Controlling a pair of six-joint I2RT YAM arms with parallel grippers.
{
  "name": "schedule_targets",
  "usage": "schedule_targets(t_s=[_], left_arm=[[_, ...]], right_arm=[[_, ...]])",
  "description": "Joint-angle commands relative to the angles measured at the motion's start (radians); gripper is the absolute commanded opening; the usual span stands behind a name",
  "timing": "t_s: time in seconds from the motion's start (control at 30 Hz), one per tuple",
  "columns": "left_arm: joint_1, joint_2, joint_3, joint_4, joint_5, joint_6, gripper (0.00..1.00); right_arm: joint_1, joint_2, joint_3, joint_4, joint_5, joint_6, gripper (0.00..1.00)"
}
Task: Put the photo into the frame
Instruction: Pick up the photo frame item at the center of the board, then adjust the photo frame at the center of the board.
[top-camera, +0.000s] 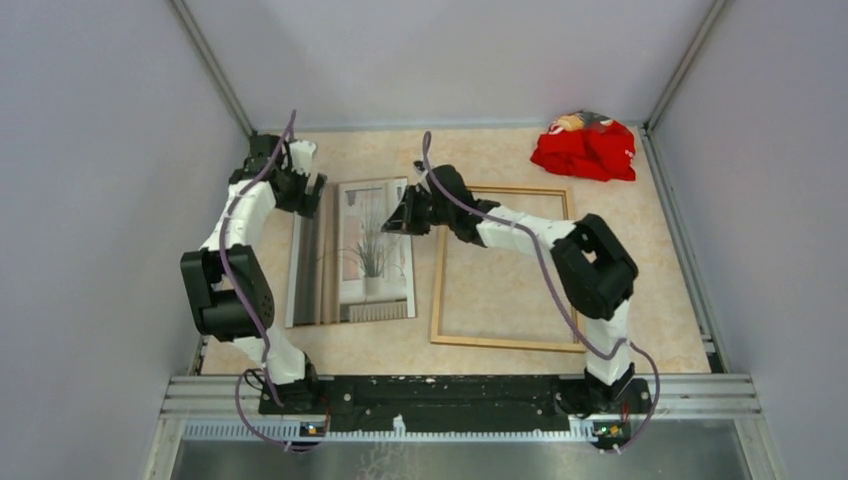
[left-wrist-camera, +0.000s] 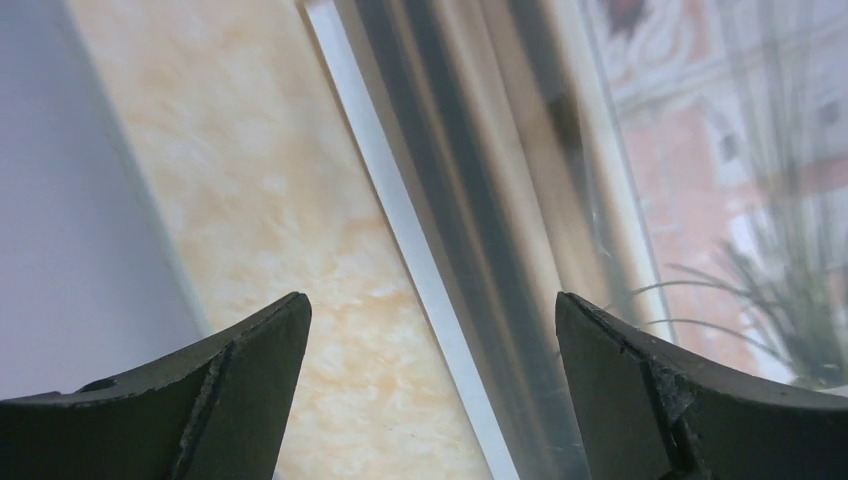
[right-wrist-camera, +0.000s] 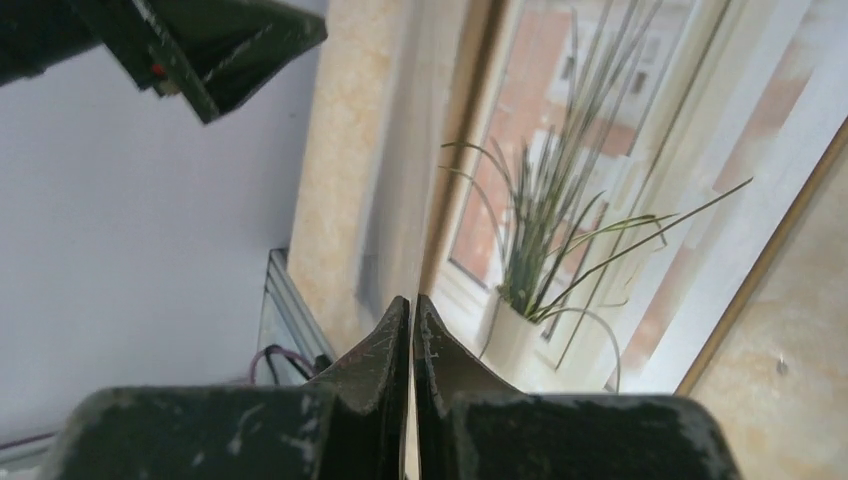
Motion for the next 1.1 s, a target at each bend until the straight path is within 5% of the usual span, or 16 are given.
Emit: schedule_targets(t_s=[0.0,0.17,0.47,0.8,1.07], left_arm=[[0.000,-0.094,0.144,-0.117,0.107,-0.028,0.99],[-0.047,-0.099,0.142,-0.124,0.184,-0.019,0.98],[-0.343,0.001,0.159,-0.097,0.254,-0.124,0.98],[-0.608,0.210,0.206,-0.011,0.313,-0.255,0.98],[-0.672,0.349,0.247,0.000,0.242,-0.326,0.88]], right_arm=[[-0.060,-0.267,0.050,-0.193,-0.001,-0.117,0.00],[-0.193,-0.517,-0.082,-0.455,-0.069,-0.194,0.00],[-0.533,-1.027,-0.267,-0.954,-0.125,-0.357,0.00],[-0.554,-1.131,-0.217,-1.153,-0.007,-0.390,0.00],[-0.554,-1.156,-0.225,-1.195,0.069,-0.403,0.00]])
